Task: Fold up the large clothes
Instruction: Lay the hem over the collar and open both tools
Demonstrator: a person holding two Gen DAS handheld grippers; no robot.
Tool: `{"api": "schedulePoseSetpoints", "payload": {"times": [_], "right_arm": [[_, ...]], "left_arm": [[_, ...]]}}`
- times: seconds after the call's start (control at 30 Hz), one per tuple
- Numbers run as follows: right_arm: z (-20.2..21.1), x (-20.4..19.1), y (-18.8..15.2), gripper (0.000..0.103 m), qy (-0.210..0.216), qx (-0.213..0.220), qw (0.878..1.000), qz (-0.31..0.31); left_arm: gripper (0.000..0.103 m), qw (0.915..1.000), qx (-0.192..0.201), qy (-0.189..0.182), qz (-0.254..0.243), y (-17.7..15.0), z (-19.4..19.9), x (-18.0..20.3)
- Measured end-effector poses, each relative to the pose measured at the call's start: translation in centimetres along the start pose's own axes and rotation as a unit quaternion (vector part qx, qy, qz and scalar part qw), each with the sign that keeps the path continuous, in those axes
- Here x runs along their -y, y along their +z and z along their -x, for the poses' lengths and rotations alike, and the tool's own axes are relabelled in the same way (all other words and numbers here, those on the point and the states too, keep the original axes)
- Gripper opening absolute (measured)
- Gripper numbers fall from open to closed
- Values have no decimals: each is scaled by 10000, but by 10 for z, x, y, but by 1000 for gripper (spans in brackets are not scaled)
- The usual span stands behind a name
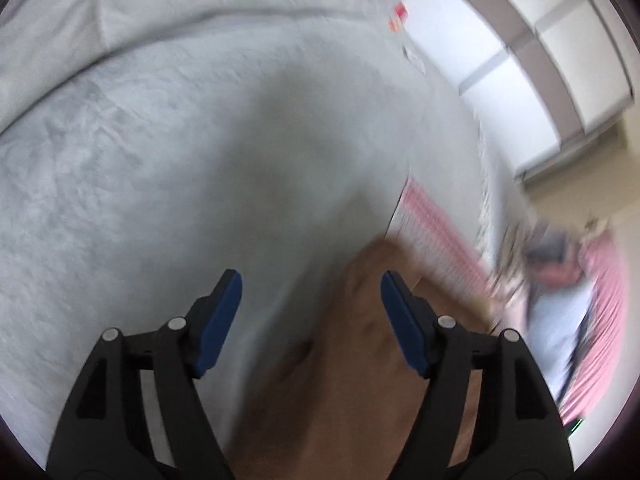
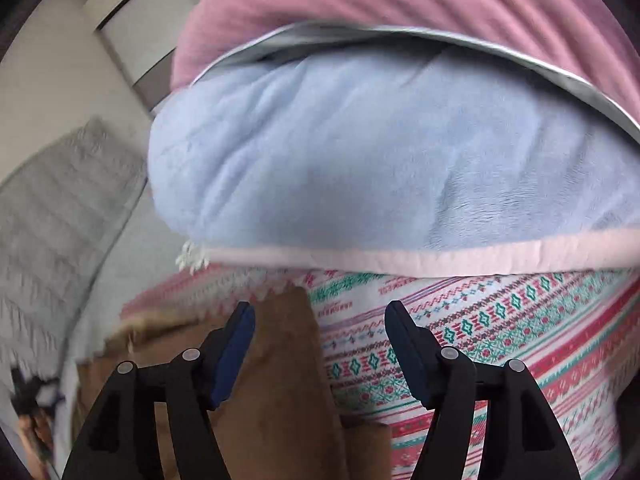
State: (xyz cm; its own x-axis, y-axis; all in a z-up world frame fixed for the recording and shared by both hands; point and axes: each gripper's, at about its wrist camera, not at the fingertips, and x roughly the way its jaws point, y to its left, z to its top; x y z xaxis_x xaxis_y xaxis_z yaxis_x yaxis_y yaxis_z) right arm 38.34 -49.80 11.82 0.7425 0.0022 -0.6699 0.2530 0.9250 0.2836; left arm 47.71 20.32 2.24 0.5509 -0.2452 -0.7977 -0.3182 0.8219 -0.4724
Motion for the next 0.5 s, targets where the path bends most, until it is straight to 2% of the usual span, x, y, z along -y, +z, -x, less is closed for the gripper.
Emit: {"api": "schedulePoseSetpoints", "payload": {"times": [0.03, 0.13, 0.23, 0.27, 0.3, 0.33, 0.37, 0.4, 0.5], "right_arm": [[-10, -5, -5, 68, 101, -209, 9995, 234], [-43, -22, -14, 68, 157, -616, 9945, 830], [-81, -31, -18, 70, 380, -1104, 9897, 830], [-97, -31, -20, 70, 338, -1342, 9879, 697], [-105, -32, -22, 66, 328, -1418, 9873, 642], [-110, -36, -23, 56, 401, -1414, 9867, 695], [-110, -39, -24, 18, 445, -1366, 9864, 799], [-106, -46, -22, 9, 475, -1227, 9869, 936], [-83, -60, -15, 6, 308, -693, 9897, 1214]], "left_arm": [[73, 9995, -237, 14, -195, -7, -13, 4], [73, 9985, -470, -92, -261, -20, -38, 13], [73, 9967, -740, 119, -301, -31, -64, 27], [69, 9964, -741, 226, -331, -33, -66, 30], [46, 9964, -675, 373, -358, -34, -69, 32], [36, 9972, -546, 357, -355, -33, -68, 35], [19, 9978, -458, 330, -340, -33, -65, 36], [12, 9983, -340, 324, -334, -31, -62, 37], [8, 9985, 97, 377, -379, -24, -46, 47]]}}
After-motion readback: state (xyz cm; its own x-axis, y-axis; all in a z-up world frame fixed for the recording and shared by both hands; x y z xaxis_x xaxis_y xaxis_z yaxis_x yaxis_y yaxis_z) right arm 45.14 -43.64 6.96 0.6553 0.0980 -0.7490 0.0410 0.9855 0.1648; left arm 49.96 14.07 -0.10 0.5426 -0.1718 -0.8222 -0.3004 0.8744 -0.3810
